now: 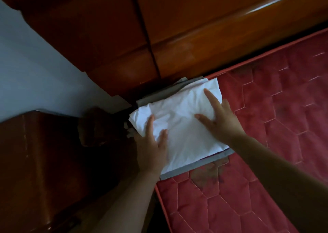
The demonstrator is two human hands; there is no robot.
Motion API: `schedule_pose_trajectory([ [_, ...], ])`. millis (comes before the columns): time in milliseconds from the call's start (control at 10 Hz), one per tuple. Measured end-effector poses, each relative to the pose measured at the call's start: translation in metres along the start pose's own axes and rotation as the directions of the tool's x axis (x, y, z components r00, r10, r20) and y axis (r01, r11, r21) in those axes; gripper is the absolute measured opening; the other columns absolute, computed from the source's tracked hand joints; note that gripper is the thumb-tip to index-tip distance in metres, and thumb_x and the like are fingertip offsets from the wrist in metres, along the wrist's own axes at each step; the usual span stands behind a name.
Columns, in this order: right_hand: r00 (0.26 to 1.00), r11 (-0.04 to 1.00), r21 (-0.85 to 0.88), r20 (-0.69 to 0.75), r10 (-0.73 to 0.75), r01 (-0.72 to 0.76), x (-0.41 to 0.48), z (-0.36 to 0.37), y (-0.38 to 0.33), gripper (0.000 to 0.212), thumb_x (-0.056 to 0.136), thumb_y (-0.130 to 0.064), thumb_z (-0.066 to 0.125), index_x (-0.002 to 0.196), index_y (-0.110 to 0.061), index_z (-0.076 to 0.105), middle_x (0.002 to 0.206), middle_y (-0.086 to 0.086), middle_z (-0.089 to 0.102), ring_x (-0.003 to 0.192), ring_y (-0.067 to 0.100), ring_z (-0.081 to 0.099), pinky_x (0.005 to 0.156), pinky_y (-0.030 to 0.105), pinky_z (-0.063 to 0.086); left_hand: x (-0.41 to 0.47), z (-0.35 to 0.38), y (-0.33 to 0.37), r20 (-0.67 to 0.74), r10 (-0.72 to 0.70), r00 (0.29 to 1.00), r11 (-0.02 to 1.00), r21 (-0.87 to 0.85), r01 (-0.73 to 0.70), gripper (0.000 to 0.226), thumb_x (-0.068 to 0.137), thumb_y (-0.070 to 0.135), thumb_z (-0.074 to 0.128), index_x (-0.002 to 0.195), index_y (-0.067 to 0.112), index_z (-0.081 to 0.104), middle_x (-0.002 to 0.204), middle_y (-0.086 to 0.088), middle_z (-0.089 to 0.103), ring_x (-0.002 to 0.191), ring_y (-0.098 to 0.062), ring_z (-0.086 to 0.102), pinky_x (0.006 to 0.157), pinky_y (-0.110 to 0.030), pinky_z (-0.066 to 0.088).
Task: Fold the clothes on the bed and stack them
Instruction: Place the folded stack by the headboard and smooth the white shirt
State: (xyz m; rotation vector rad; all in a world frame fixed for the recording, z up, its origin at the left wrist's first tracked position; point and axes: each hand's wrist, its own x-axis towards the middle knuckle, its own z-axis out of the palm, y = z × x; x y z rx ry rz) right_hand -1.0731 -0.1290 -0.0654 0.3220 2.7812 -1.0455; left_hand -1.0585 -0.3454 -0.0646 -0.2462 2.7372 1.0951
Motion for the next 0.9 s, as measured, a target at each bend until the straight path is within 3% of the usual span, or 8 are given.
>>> schedule_pose_trajectory([
  [100,0.989,0.981,-0.18,-0.14,0.044,-0.069,-0.006,-0.01,-0.012,0.073,0.081,-0.067,0.043,0.144,-0.041,0.016,0.138,0.016,0.027,0.117,0.037,0.041,0.087,0.049,0.044,-0.006,-0.011,0.006,-0.096,-0.04,0.995,0.955,0.29,0.066,0.067,0.085,0.058,0.044,0.145,0.039,0.019,0.149,-0.016,0.011,0.133,-0.036,0.023,0.098,-0.05,0.035],
  [200,0.964,0.946,-0.316,-0.221,-0.147,0.072,-0.012,-0.013,-0.031,0.064,0.088,-0.057,0.045,0.143,-0.027,0.031,0.145,0.02,0.029,0.133,0.041,0.027,0.102,0.055,0.03,-0.006,-0.017,0.017,-0.117,0.168,0.979,0.89,0.445,-0.1,0.066,0.088,0.058,0.041,0.146,0.037,0.017,0.154,-0.015,0.006,0.142,-0.035,0.003,0.106,-0.06,0.015],
  [300,0.934,0.868,-0.386,-0.045,-0.355,0.311,-0.009,0.0,-0.036,0.058,0.09,-0.05,0.044,0.141,-0.021,0.039,0.147,0.015,0.034,0.137,0.036,0.027,0.109,0.05,0.022,0.0,-0.005,0.023,0.045,0.363,0.931,0.792,0.512,-0.333,0.061,0.09,0.057,0.033,0.145,0.032,0.026,0.154,-0.012,0.019,0.143,-0.031,0.012,0.108,-0.056,0.013],
  [400,0.919,0.827,-0.413,0.075,-0.387,0.382,-0.003,0.012,-0.016,0.058,0.091,-0.051,0.039,0.144,-0.027,0.032,0.153,0.009,0.024,0.141,0.031,0.019,0.113,0.045,0.011,0.008,0.01,0.01,0.174,0.393,0.903,0.75,0.508,-0.425,0.059,0.091,0.056,0.029,0.145,0.032,0.028,0.153,-0.007,0.024,0.142,-0.029,0.016,0.11,-0.056,0.014],
  [600,0.91,0.85,-0.383,-0.051,-0.411,0.362,0.0,0.039,0.02,0.056,0.093,-0.051,0.036,0.144,-0.027,0.032,0.153,0.007,0.025,0.141,0.027,0.02,0.112,0.044,0.016,0.028,0.033,-0.019,0.146,0.494,0.857,0.708,0.504,-0.494,0.058,0.086,0.05,0.035,0.141,0.03,0.037,0.151,-0.007,0.03,0.139,-0.028,0.024,0.108,-0.052,0.017],
  [800,0.936,0.898,-0.342,-0.119,-0.333,0.276,-0.026,0.022,0.0,0.056,0.094,-0.049,0.041,0.142,-0.02,0.037,0.152,0.006,0.029,0.141,0.027,0.022,0.113,0.047,0.02,0.017,0.009,-0.004,0.255,0.418,0.872,0.682,0.546,-0.486,0.06,0.09,0.057,0.03,0.145,0.035,0.023,0.155,0.0,0.018,0.143,-0.025,0.012,0.11,-0.056,0.01],
  [900,0.959,0.945,-0.248,-0.13,-0.251,0.214,-0.061,0.009,-0.025,0.058,0.093,-0.05,0.042,0.141,-0.019,0.038,0.15,0.006,0.033,0.139,0.027,0.026,0.114,0.045,0.019,-0.007,-0.016,0.006,0.296,0.361,0.884,0.673,0.574,-0.466,0.061,0.088,0.063,0.021,0.144,0.04,0.02,0.154,0.005,0.022,0.143,-0.022,0.011,0.108,-0.059,0.004],
])
